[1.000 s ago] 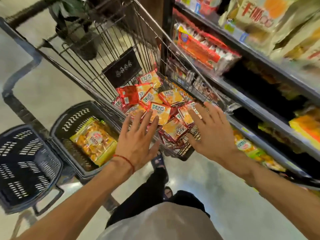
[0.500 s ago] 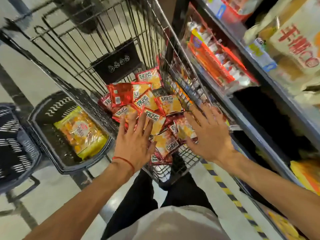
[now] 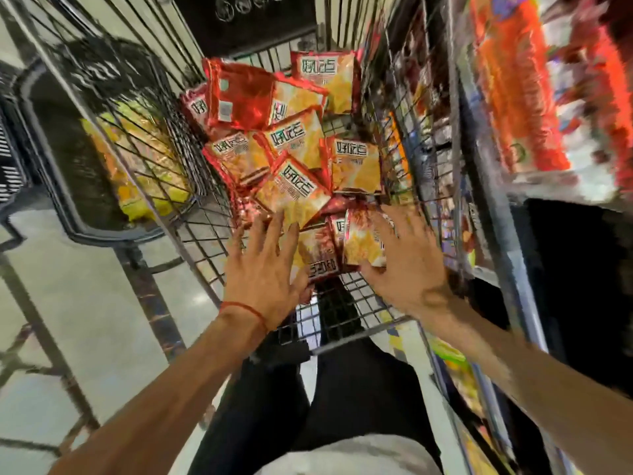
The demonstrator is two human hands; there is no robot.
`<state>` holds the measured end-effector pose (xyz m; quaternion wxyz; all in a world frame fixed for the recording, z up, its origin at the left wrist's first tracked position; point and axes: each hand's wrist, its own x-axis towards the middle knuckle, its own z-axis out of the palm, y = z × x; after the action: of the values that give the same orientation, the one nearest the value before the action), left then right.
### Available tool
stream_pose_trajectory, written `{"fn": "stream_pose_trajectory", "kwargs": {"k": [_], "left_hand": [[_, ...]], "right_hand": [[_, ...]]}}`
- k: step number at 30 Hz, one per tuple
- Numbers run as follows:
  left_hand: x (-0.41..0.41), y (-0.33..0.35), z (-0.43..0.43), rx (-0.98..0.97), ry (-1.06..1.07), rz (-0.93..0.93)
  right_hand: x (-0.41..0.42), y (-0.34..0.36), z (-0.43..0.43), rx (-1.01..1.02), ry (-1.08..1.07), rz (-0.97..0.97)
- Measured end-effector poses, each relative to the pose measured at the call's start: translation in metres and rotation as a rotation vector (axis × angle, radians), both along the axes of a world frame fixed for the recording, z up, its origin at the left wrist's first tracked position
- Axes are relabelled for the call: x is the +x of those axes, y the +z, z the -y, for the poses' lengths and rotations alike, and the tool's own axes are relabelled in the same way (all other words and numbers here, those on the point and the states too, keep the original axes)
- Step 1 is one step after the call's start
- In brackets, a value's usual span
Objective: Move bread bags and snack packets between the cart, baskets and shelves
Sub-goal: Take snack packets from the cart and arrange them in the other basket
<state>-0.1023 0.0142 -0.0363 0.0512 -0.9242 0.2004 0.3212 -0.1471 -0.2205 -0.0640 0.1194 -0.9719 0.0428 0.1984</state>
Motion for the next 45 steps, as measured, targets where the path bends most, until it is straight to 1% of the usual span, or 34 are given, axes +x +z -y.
{"fn": "stream_pose_trajectory", "kwargs": {"k": [2,4,6,10,13,16,21,27,31,33,36,40,42,45], "left_hand": [[-0.006,-0.013,0.0,-0.017,0.036,-0.013],[-0.011,-0.023,0.0,-0.039,0.07,0.014],[-0.014,-0.033,0.002,-0.035,0.088,0.012],[-0.021,-0.048,0.002,-0.024,0.087,0.004],[-0.024,-0.052,0.0,-0.009,0.083,-0.015],[-0.025,-0.057,-0.002,0.005,0.089,-0.046],[-0.033,-0.061,-0.004,-0.047,0.173,-0.037],[-0.034,-0.067,0.002,-0.121,0.334,-0.12],[-0.016,-0.087,0.008,-0.208,0.422,-0.131],[-0.005,-0.103,0.011,-0.168,0.426,-0.173],[0.002,-0.121,0.017,-0.089,0.427,-0.222],[0.0,-0.122,0.021,-0.052,0.493,-0.242],[-0.003,-0.12,0.018,-0.015,0.506,-0.239],[-0.011,-0.116,0.013,0.043,0.518,-0.295]], "right_hand": [[-0.004,-0.015,-0.004,0.044,-0.13,-0.154],[-0.008,-0.036,-0.006,0.08,-0.274,-0.285],[-0.011,-0.057,-0.005,0.14,-0.439,-0.376],[-0.009,-0.091,0.001,0.248,-0.719,-0.461],[-0.005,-0.104,0.003,0.324,-0.84,-0.455],[0.0,-0.109,0.0,0.324,-0.865,-0.443],[0.003,-0.108,0.001,0.275,-0.829,-0.389],[-0.006,-0.105,0.008,0.421,-0.847,-0.317],[-0.012,-0.082,0.009,0.569,-0.913,-0.278],[-0.016,-0.078,0.012,0.612,-0.95,-0.255],[-0.019,-0.071,0.017,0.645,-0.912,-0.235],[-0.024,-0.064,0.022,0.651,-0.887,-0.232],[-0.026,-0.064,0.024,0.69,-0.874,-0.244],[-0.025,-0.06,0.025,0.756,-0.856,-0.259]]}}
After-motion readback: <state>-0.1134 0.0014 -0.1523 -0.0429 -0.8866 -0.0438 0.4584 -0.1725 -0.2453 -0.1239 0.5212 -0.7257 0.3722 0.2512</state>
